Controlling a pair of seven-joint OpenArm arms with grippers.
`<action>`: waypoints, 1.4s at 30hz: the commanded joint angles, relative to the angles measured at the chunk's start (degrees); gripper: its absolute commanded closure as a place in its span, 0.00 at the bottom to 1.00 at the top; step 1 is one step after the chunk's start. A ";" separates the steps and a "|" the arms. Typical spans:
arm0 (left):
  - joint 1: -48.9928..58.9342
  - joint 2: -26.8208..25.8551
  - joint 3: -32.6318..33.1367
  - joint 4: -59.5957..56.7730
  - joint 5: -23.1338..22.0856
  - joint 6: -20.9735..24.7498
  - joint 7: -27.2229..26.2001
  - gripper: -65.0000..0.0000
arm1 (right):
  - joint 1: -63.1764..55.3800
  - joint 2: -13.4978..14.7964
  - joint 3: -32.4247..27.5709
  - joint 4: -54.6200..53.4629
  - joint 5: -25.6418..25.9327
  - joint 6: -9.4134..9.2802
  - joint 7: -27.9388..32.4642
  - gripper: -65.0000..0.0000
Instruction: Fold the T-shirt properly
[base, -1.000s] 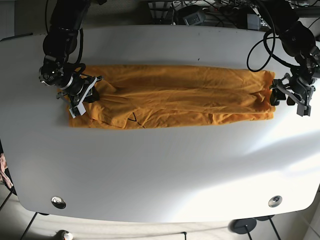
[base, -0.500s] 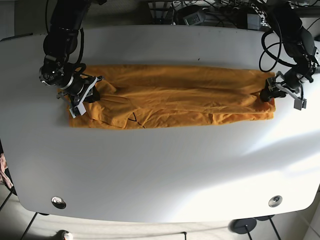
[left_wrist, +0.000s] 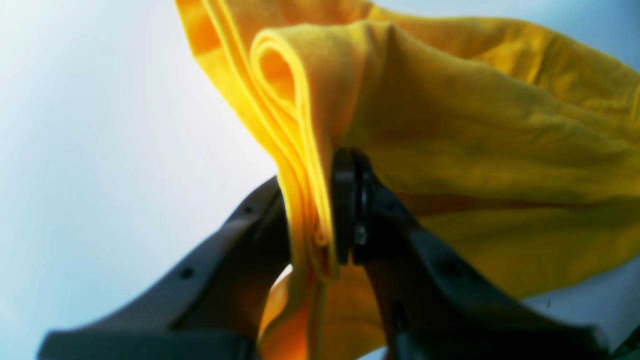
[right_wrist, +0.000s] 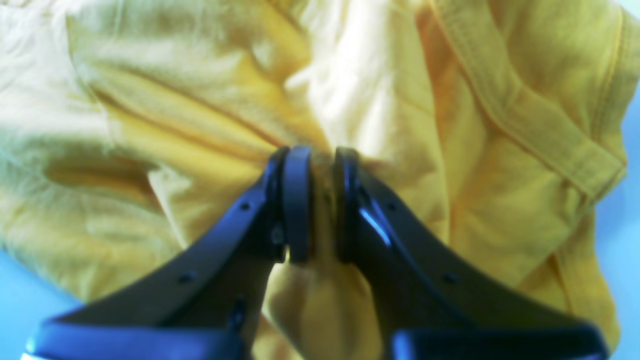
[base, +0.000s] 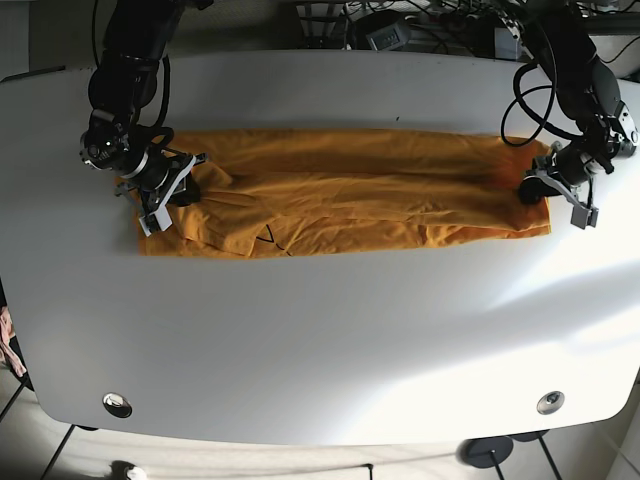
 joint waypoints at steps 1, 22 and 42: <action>1.58 -0.15 3.03 8.92 -1.53 -0.12 -1.48 0.93 | 0.58 0.34 0.06 1.07 0.39 -0.01 0.38 0.87; 0.35 12.68 37.40 14.28 -1.53 14.52 -7.81 0.93 | 0.49 0.07 -0.03 1.07 0.39 -0.01 0.29 0.87; -3.16 11.54 53.14 26.42 11.22 30.43 -7.81 0.41 | 0.67 -0.01 -0.29 1.34 0.39 -0.01 0.20 0.87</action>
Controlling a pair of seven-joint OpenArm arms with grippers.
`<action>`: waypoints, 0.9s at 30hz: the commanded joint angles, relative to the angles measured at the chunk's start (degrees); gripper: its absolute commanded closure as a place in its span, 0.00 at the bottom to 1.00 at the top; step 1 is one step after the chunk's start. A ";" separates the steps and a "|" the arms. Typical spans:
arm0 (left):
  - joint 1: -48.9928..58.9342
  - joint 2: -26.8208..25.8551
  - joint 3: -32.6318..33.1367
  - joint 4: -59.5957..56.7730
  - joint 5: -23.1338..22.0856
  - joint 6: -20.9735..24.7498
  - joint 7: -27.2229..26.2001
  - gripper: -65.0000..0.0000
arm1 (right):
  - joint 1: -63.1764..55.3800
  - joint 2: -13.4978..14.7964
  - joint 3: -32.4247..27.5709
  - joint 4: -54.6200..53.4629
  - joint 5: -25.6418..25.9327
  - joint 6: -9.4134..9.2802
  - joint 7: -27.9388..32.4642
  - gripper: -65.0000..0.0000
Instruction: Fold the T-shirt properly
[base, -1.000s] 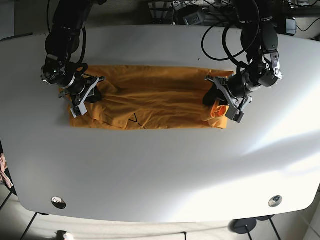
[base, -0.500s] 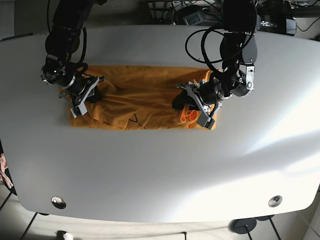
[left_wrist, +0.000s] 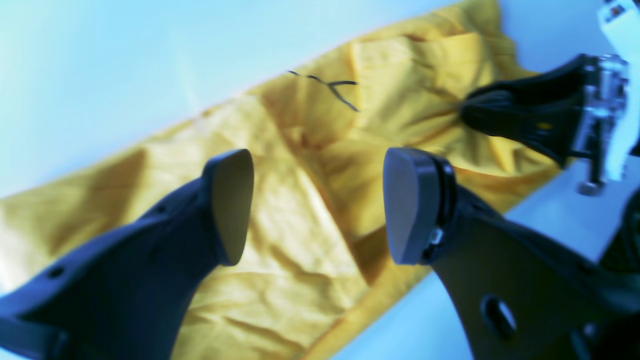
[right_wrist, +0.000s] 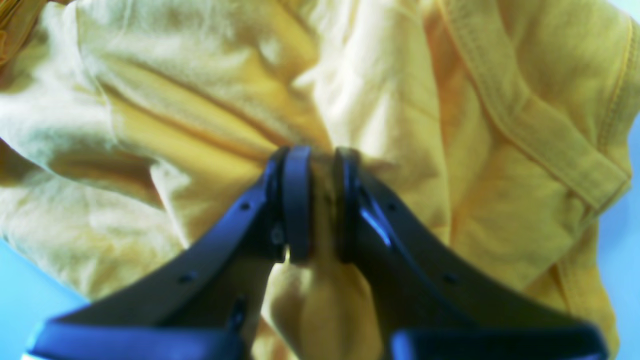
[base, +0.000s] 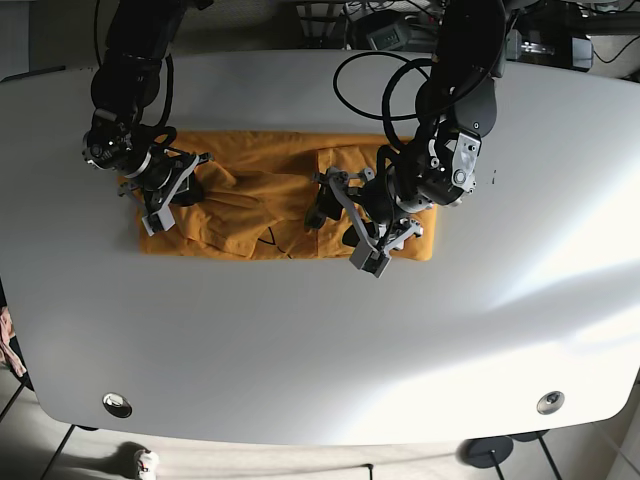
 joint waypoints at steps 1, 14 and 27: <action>-0.52 -1.42 -2.23 2.40 -0.32 -1.36 -0.99 0.41 | 0.78 0.31 0.12 2.35 0.32 -0.03 0.13 0.87; 4.05 -2.04 -31.07 -7.62 -3.58 -23.07 -0.99 0.93 | 9.04 -0.92 24.74 13.60 16.94 -0.03 -23.34 0.00; 2.47 -2.13 -32.21 -21.51 -3.58 -27.64 -1.17 0.93 | 9.04 7.96 31.86 -16.47 22.92 -0.03 -20.88 0.00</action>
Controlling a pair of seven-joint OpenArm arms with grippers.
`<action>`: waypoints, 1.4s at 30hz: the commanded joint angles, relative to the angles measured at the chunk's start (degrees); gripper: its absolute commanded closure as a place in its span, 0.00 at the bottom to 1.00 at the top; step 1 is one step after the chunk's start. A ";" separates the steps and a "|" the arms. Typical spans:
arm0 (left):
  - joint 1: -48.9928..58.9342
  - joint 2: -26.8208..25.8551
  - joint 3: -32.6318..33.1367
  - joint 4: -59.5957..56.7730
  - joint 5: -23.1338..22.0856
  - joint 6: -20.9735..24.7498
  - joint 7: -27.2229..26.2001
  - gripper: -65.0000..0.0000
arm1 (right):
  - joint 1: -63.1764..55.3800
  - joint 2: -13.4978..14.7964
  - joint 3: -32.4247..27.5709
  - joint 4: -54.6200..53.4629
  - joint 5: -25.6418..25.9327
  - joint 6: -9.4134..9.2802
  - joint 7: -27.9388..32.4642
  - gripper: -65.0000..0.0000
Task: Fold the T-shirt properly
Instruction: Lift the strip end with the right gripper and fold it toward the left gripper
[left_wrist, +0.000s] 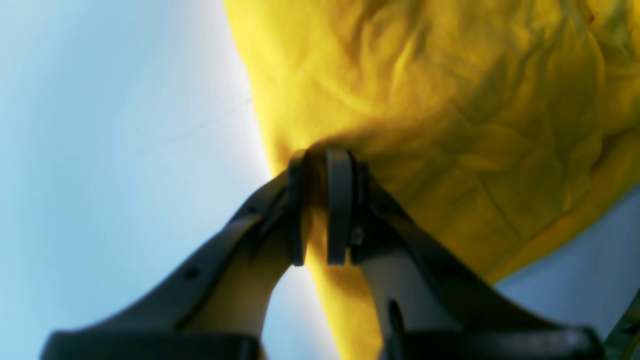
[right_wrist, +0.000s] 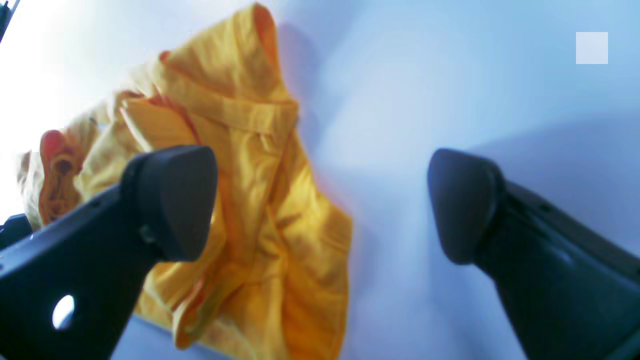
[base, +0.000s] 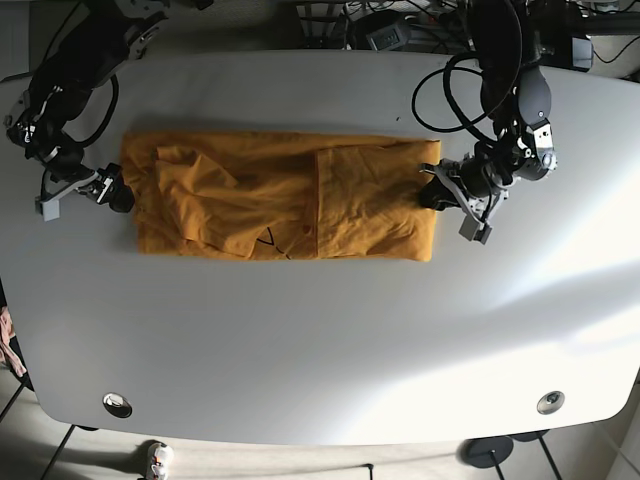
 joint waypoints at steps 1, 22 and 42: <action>-0.61 -0.51 -0.15 -0.21 -0.47 -0.54 -0.42 0.93 | 0.01 -0.44 -0.18 0.23 -0.36 -0.10 -0.24 0.00; -0.44 -0.42 -0.15 -0.29 -0.47 -0.36 -0.42 0.93 | -0.87 -7.56 -12.14 3.66 -0.98 -0.10 2.92 0.97; -1.58 6.17 0.12 -6.80 -0.21 -0.01 -0.51 0.93 | -5.88 -22.42 -43.87 33.99 5.79 -9.99 5.38 0.97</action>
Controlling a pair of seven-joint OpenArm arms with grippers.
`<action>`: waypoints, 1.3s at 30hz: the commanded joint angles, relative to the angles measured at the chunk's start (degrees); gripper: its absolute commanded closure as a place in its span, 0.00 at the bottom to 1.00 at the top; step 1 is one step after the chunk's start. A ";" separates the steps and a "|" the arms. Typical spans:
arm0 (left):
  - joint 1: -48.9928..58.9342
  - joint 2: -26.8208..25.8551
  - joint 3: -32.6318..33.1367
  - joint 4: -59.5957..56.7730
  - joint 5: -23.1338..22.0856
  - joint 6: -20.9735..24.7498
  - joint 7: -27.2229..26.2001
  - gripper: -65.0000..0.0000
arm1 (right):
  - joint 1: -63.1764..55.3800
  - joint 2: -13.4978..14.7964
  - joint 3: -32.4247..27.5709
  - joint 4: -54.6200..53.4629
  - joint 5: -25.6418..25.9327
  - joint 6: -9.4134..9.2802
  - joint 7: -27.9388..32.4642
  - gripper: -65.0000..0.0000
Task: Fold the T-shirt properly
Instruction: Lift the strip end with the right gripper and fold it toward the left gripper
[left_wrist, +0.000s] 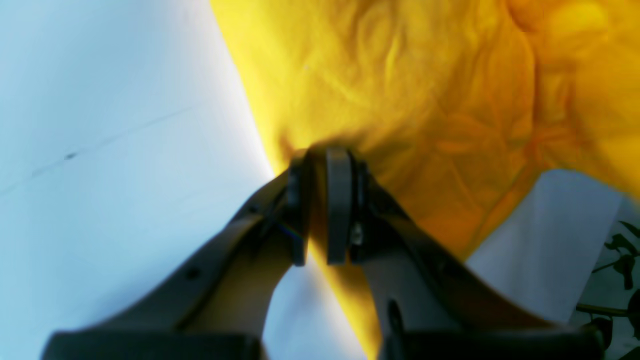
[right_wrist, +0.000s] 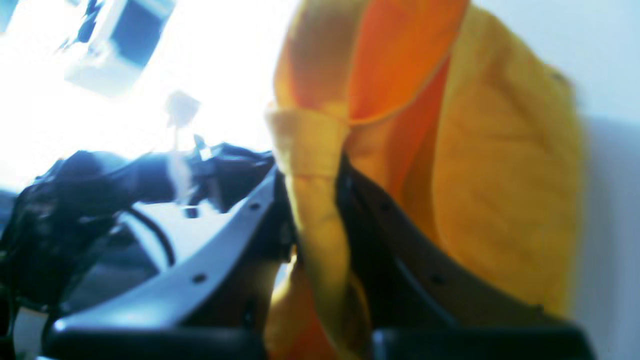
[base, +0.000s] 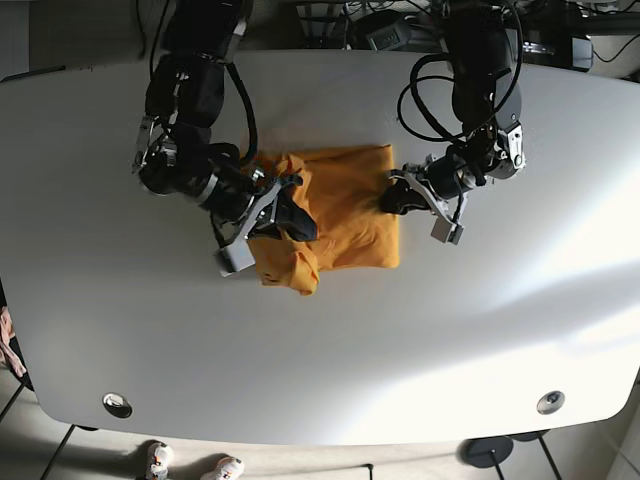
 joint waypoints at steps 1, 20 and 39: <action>-0.01 -0.26 0.16 -0.02 2.59 0.25 2.46 0.93 | 0.90 0.30 -4.50 -3.90 1.38 -1.34 8.87 0.97; -0.18 -0.34 0.07 0.24 2.41 0.16 2.46 0.93 | 11.18 3.81 -14.44 -25.00 1.47 -3.97 22.06 0.30; 1.31 -1.40 -8.37 21.69 2.24 -0.19 2.81 0.93 | -3.50 12.69 -10.48 -5.22 1.73 -3.62 17.23 0.31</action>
